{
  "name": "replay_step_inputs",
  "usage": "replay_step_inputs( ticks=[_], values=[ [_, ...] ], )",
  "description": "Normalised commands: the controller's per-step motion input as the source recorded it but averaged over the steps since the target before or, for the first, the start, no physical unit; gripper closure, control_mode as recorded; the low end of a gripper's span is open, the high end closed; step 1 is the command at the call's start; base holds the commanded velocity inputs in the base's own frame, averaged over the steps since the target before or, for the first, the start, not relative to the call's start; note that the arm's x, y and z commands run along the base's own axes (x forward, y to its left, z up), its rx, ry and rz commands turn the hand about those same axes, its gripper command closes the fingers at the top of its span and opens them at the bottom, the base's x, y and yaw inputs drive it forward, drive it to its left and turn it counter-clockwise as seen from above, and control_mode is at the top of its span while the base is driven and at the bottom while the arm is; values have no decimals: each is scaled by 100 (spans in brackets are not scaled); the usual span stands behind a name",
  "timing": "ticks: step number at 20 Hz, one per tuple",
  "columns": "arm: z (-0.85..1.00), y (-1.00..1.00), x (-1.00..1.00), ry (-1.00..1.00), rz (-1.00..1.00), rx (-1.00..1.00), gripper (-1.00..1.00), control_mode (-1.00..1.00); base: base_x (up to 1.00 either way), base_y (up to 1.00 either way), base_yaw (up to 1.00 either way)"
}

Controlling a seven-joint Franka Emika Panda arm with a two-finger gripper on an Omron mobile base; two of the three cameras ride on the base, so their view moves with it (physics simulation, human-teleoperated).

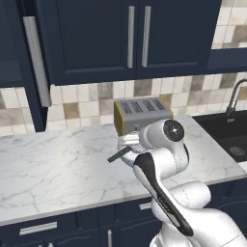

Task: Open the cabinet and setup a tea strainer by placing it in the bowl upright.

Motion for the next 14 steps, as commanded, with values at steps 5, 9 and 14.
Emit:
replay_step_inputs(
  ticks=[5, 9, 14],
  values=[
    [69, -54, -42, -1, 12, 0, -100, -100, 0, 0, 0],
    [66, -65, -11, 7, 0, 0, -100, -100, 0, 0, 0],
    [20, -44, -3, 37, -23, -5, -100, -100, 0, 0, 0]
  ],
)
